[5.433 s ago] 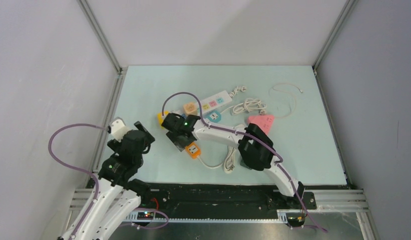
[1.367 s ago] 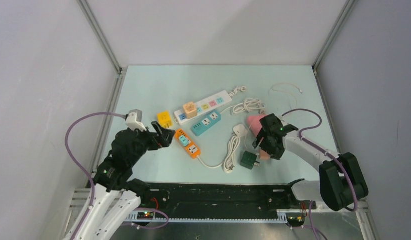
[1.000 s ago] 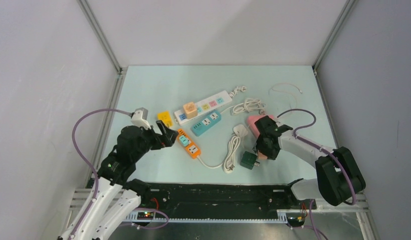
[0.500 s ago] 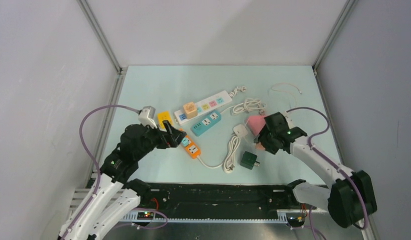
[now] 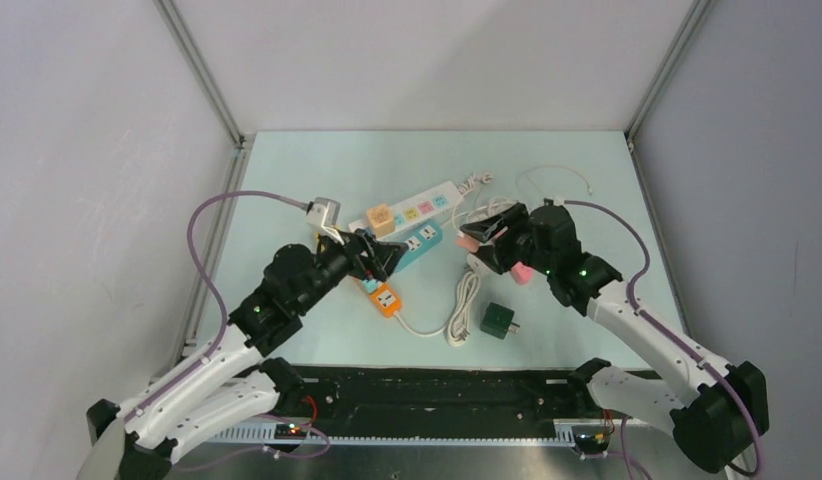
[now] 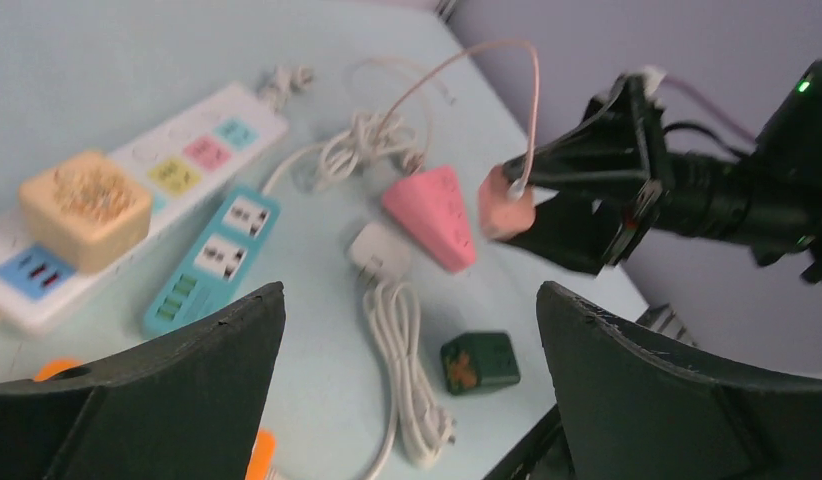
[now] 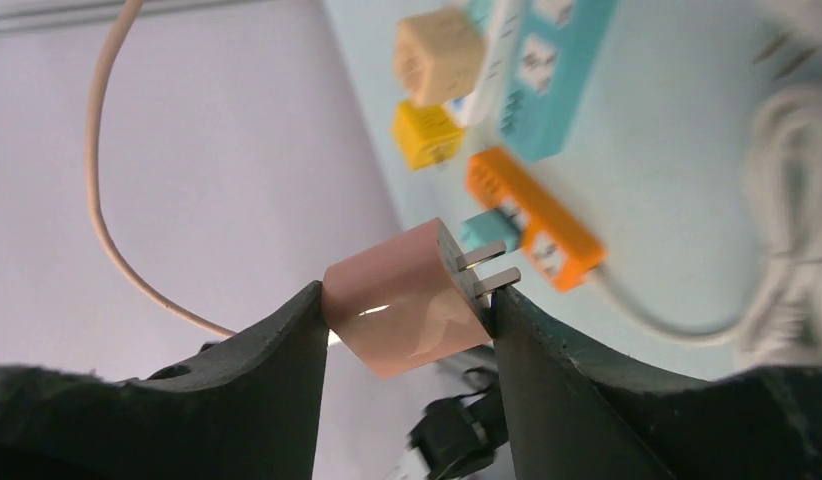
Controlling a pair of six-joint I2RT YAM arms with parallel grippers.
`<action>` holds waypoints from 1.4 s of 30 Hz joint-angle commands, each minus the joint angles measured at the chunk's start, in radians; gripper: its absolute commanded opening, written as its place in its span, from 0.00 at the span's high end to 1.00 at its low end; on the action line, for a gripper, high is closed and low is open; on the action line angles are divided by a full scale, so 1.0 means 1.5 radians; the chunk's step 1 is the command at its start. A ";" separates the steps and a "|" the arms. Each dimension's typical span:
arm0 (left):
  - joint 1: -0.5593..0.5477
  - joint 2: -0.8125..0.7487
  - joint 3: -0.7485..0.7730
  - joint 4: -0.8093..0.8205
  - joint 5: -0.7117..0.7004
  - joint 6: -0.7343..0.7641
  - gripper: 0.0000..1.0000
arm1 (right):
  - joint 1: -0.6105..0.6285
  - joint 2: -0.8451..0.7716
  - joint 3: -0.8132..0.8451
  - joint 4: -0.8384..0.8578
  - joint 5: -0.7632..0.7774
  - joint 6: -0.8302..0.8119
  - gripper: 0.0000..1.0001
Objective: Insert the plug
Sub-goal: Pick up the plug from the center of the board.
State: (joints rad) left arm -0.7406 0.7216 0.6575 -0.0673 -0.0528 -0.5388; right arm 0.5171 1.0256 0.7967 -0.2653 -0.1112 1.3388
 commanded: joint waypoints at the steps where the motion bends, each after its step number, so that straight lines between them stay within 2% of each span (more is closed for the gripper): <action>1: -0.030 0.036 -0.004 0.197 -0.033 0.045 0.00 | 0.062 0.007 0.024 0.151 -0.009 0.162 0.60; 8: -0.083 0.132 0.054 0.216 -0.063 0.091 0.02 | 0.106 0.032 0.024 0.233 -0.001 0.249 0.60; 16: -0.107 0.178 0.079 0.227 -0.060 0.111 0.04 | 0.130 0.045 0.024 0.244 0.005 0.256 0.60; 22: -0.108 0.196 0.075 0.230 -0.058 0.100 0.10 | 0.141 0.051 0.025 0.256 0.006 0.259 0.60; 25: -0.108 0.206 0.073 0.229 -0.086 0.084 0.21 | 0.144 0.055 0.025 0.261 0.003 0.263 0.60; 30: -0.109 0.217 0.075 0.228 -0.080 0.079 0.35 | 0.147 0.060 0.025 0.257 -0.001 0.267 0.59; 32: -0.109 0.224 0.077 0.228 -0.078 0.081 0.44 | 0.148 0.064 0.025 0.266 -0.008 0.269 0.59; 33: -0.109 0.225 0.078 0.228 -0.079 0.082 0.55 | 0.148 0.067 0.027 0.266 -0.011 0.269 0.58; 34: -0.109 0.225 0.078 0.228 -0.082 0.083 0.61 | 0.148 0.068 0.030 0.253 -0.016 0.266 0.57; 36: -0.109 0.226 0.079 0.228 -0.088 0.090 0.89 | 0.147 0.070 0.053 0.220 -0.020 0.242 0.52; 37: -0.109 0.224 0.079 0.227 -0.094 0.091 0.94 | 0.147 0.069 0.059 0.193 -0.020 0.235 0.44; 38: -0.109 0.223 0.079 0.225 -0.108 0.092 0.99 | 0.146 0.068 0.068 0.186 -0.019 0.220 0.40; 39: -0.109 0.219 0.078 0.225 -0.112 0.095 0.99 | 0.143 0.067 0.069 0.170 -0.019 0.214 0.31; 42: -0.109 0.209 0.077 0.218 -0.117 0.114 1.00 | 0.124 0.061 0.072 0.160 -0.049 0.180 0.14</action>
State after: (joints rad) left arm -0.9089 1.0573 0.7372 0.2508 -0.1661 -0.4133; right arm 0.7250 1.1404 0.8490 0.0044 -0.1219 1.6913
